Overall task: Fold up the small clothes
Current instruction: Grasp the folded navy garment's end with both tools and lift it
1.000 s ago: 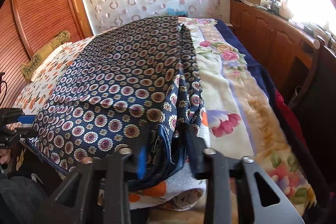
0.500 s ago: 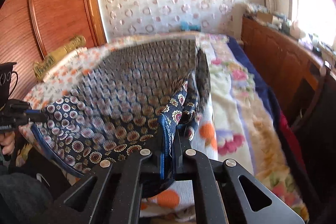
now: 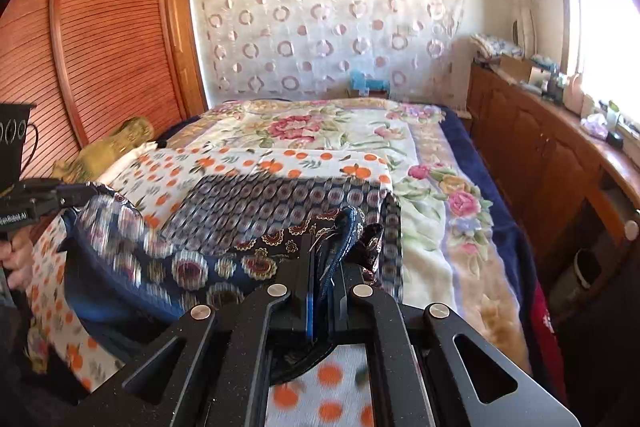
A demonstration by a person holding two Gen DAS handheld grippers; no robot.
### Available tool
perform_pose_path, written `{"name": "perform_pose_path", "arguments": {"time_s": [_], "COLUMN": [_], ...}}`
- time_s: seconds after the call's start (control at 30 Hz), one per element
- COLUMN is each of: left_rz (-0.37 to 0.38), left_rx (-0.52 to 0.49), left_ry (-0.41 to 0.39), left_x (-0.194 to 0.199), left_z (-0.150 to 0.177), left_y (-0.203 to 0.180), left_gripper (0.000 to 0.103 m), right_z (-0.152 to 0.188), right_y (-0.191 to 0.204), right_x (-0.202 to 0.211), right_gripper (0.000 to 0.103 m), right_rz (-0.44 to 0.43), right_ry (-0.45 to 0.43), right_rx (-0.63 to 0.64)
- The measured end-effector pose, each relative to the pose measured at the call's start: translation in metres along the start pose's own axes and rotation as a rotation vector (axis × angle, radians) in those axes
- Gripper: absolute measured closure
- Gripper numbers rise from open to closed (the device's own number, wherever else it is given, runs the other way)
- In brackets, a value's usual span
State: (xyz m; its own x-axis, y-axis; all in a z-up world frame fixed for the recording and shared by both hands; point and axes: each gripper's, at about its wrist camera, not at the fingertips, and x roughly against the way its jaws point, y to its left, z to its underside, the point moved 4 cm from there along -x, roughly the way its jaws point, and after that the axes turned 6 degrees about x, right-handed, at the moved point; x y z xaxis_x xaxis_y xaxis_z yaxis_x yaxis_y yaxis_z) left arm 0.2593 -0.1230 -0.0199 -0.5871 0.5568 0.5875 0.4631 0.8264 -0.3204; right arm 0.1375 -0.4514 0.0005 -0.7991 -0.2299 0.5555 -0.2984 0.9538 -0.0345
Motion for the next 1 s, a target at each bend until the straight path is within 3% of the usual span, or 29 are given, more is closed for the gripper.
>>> {"name": "perform_pose_path", "arguments": {"time_s": [0.3, 0.47, 0.53, 0.6, 0.67, 0.73, 0.77, 1.0], "left_rz": [-0.058, -0.064, -0.065, -0.050, -0.059, -0.104, -0.109, -0.096], "left_rx": [0.069, 0.100, 0.080, 0.062, 0.042, 0.009, 0.000, -0.018], "left_ry": [0.060, 0.089, 0.096, 0.096, 0.093, 0.086, 0.077, 0.130], "left_x": [-0.067, -0.087, -0.091, -0.089, -0.085, -0.080, -0.076, -0.066], "left_z": [-0.032, -0.040, -0.041, -0.040, -0.039, -0.039, -0.039, -0.017], "left_y": [0.058, 0.075, 0.076, 0.075, 0.072, 0.071, 0.071, 0.070], "left_gripper": [0.099, 0.098, 0.094, 0.071, 0.062, 0.062, 0.062, 0.061], "right_z": [-0.048, -0.064, -0.068, -0.068, -0.065, -0.061, -0.059, -0.043], "right_y": [-0.024, -0.037, -0.040, -0.040, -0.037, -0.033, -0.031, -0.004], "right_x": [-0.097, -0.119, -0.117, -0.111, -0.106, -0.096, -0.090, -0.065], "right_gripper": [0.099, 0.098, 0.094, 0.088, 0.075, 0.052, 0.049, 0.044], "right_rz": [-0.009, -0.033, -0.058, -0.030, 0.004, 0.045, 0.060, 0.021], "right_ry": [0.100, 0.104, 0.077, 0.059, 0.049, 0.034, 0.021, 0.041], "right_rx": [-0.034, -0.099, -0.128, -0.108, -0.082, -0.046, -0.038, 0.037]}}
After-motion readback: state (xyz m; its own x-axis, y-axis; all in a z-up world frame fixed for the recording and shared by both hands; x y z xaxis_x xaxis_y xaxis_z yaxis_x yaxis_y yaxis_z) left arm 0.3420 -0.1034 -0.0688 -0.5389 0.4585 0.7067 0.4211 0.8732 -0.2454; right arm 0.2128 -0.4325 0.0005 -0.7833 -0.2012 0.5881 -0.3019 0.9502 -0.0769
